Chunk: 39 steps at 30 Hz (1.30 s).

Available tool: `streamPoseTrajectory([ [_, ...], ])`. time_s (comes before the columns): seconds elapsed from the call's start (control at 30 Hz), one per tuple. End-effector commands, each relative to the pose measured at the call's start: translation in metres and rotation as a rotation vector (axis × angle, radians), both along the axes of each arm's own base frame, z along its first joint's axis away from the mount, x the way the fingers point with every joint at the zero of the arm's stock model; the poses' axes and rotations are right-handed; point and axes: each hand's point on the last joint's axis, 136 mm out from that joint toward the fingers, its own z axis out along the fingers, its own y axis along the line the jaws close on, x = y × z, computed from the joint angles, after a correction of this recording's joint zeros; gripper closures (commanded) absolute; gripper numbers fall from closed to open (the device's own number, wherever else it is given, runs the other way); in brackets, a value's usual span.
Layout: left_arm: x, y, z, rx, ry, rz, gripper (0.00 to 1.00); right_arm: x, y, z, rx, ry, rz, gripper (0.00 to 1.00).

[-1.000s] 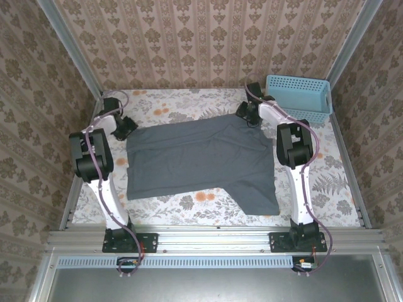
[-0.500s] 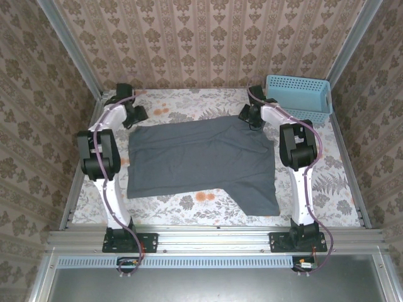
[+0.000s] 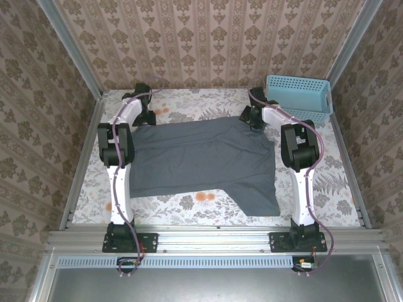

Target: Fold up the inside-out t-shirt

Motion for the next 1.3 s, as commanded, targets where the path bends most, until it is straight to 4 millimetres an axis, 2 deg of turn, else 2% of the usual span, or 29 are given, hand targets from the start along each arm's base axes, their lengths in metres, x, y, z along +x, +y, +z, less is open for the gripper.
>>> streamPoseTrajectory([
  [0.0, -0.021, 0.024, -0.009, 0.112, 0.107, 0.025, 0.44, -0.026, -0.022, -0.021, -0.049, 0.105, -0.054, 0.53],
  [0.13, -0.029, 0.042, -0.008, 0.159, 0.126, 0.079, 0.54, -0.03, -0.034, -0.023, -0.051, 0.111, -0.09, 0.55],
  [0.23, -0.031, 0.049, -0.011, 0.13, 0.13, 0.098, 0.6, -0.032, -0.039, -0.023, -0.051, 0.113, -0.103, 0.56],
  [0.3, -0.031, 0.051, -0.012, 0.109, 0.13, 0.111, 0.68, -0.032, -0.041, -0.023, -0.052, 0.111, -0.102, 0.57],
  [0.5, -0.023, 0.059, 0.003, 0.073, 0.069, 0.168, 0.83, -0.034, -0.039, -0.025, -0.054, 0.114, -0.088, 0.61],
  [0.6, -0.02, 0.068, 0.014, -0.004, 0.025, 0.247, 0.92, -0.035, -0.039, -0.026, -0.055, 0.114, -0.081, 0.64],
  [0.7, -0.019, 0.079, 0.023, -0.164, -0.046, 0.349, 0.99, -0.038, -0.04, -0.024, -0.062, 0.113, -0.083, 0.67],
  [0.77, -0.016, 0.082, 0.031, -0.293, -0.115, 0.381, 1.0, -0.038, -0.042, -0.021, -0.068, 0.103, -0.085, 0.68],
  [0.87, -0.007, 0.073, 0.051, -0.457, -0.228, 0.358, 1.0, -0.035, -0.04, -0.016, -0.063, 0.084, -0.071, 0.68],
  [0.97, -0.003, 0.069, 0.067, -0.51, -0.288, 0.332, 1.0, -0.03, -0.037, -0.01, -0.054, 0.061, -0.053, 0.68],
  [1.03, -0.001, 0.068, 0.07, -0.515, -0.294, 0.315, 1.0, -0.026, -0.035, -0.006, -0.053, 0.046, -0.04, 0.68],
  [1.13, -0.003, 0.072, 0.061, -0.493, -0.24, 0.335, 1.0, -0.019, -0.028, 0.004, -0.031, 0.013, 0.003, 0.67],
  [1.27, -0.023, 0.076, 0.061, -0.456, -0.219, 0.398, 0.77, -0.019, -0.015, 0.031, -0.037, -0.041, 0.073, 0.57],
])
